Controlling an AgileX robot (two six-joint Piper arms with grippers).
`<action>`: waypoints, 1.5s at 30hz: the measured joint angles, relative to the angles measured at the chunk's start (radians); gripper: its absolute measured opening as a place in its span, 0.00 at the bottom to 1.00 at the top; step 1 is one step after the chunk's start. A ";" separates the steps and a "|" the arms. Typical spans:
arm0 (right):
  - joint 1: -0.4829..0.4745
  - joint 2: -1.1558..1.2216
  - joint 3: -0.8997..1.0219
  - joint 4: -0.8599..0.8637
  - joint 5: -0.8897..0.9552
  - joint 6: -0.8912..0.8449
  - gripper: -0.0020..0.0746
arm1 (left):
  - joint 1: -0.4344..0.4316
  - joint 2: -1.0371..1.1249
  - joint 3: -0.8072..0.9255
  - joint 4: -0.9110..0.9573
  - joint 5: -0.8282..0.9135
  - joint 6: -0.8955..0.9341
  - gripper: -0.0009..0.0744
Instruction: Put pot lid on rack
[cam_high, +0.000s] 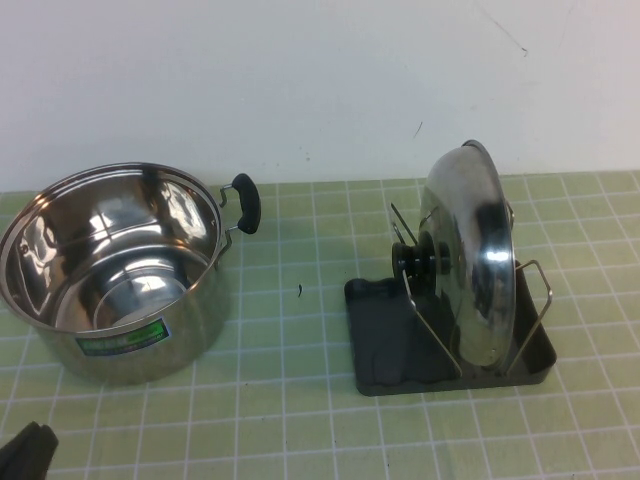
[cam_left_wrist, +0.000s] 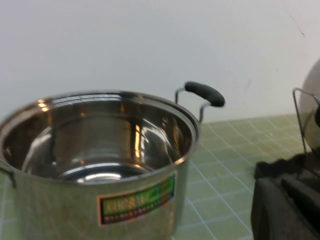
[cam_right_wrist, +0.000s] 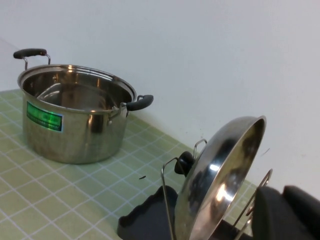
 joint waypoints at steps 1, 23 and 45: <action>0.000 0.000 0.005 0.002 0.000 0.000 0.07 | 0.000 0.000 0.007 0.000 -0.011 0.000 0.01; -0.185 -0.079 0.268 -0.274 -0.160 0.262 0.07 | 0.000 0.000 0.044 0.008 -0.064 0.007 0.01; -0.316 -0.205 0.403 -0.610 -0.028 0.724 0.07 | 0.000 0.000 0.044 0.008 -0.062 0.004 0.01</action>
